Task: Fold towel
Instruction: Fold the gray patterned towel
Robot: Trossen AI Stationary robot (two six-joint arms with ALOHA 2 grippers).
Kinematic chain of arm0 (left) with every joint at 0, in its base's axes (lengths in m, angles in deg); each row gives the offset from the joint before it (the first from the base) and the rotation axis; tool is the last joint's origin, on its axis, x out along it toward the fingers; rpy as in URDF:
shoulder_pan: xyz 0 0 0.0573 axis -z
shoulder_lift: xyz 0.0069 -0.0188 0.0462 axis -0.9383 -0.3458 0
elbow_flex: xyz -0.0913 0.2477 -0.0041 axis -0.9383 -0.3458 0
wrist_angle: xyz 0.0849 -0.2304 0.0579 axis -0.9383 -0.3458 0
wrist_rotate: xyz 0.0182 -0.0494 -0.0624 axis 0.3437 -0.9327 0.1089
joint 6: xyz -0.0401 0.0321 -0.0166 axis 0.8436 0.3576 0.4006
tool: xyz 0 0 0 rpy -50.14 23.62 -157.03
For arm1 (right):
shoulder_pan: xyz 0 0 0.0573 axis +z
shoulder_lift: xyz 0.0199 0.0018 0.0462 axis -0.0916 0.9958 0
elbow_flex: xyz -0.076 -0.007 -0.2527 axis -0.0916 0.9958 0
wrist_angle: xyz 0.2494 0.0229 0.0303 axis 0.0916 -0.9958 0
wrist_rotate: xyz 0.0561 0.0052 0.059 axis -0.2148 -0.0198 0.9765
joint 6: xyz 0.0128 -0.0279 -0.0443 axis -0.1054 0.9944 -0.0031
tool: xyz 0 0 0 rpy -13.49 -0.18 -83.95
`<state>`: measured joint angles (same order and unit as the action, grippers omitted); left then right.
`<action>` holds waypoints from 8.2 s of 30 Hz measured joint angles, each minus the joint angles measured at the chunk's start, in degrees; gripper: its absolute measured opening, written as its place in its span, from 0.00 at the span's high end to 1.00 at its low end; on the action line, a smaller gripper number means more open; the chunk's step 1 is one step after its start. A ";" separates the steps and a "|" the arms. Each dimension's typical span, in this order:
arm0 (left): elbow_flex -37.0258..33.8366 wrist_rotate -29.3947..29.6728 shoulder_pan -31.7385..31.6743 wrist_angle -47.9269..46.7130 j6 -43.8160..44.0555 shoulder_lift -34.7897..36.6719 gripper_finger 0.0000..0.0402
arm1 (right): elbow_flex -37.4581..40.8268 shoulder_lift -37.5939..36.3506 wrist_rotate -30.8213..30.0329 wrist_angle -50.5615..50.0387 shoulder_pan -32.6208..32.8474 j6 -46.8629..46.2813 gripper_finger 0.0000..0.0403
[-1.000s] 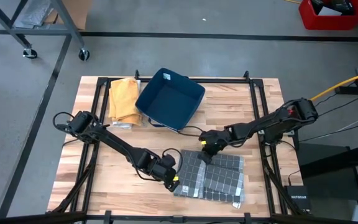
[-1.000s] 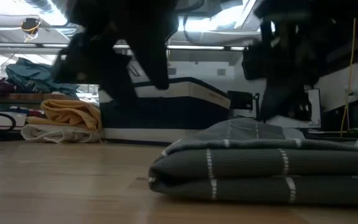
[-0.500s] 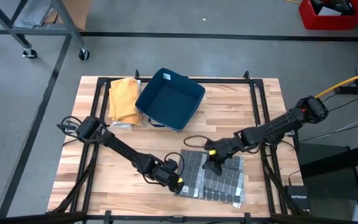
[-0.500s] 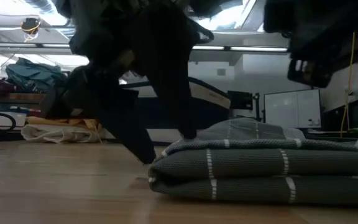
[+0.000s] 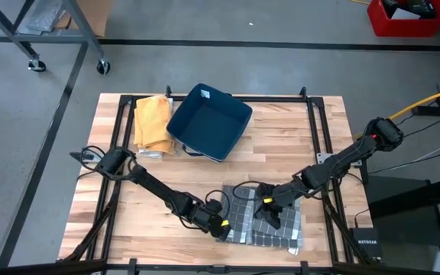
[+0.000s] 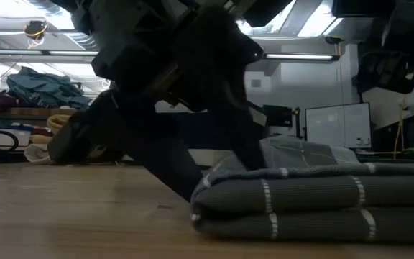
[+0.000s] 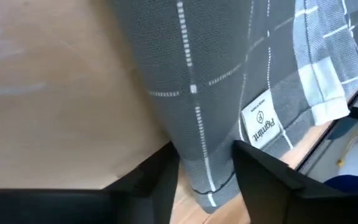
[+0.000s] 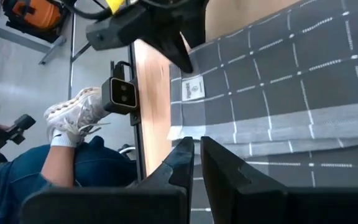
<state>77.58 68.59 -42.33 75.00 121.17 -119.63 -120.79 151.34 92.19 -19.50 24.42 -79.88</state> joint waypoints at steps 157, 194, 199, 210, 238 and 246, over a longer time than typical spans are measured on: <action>-0.07 18.44 15.43 -41.68 -19.57 18.12 0.73 | -15.98 22.12 4.50 -39.61 -6.71 -9.28 0.92; -13.62 24.44 -4.76 -19.28 -51.11 18.21 0.73 | -20.06 22.15 -5.49 -16.97 -1.82 -0.46 0.92; -14.25 19.24 -4.79 -19.68 -50.87 18.21 0.73 | -20.04 27.75 0.58 -17.06 -1.80 -2.86 0.92; -17.36 5.89 -3.07 -11.17 -45.14 18.21 0.73 | -20.26 28.27 7.02 -22.64 -2.00 -2.62 0.92; -17.59 12.48 -5.17 14.06 -61.85 17.90 0.73 | -22.10 20.12 -4.54 -52.34 -0.25 13.60 0.92; -17.41 9.40 -9.57 24.16 -65.37 11.41 0.73 | -26.85 17.68 -9.01 -52.30 1.63 13.34 0.92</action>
<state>60.18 77.99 -51.90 99.16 55.80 -108.22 -147.64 169.02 83.18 -71.80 26.06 -66.54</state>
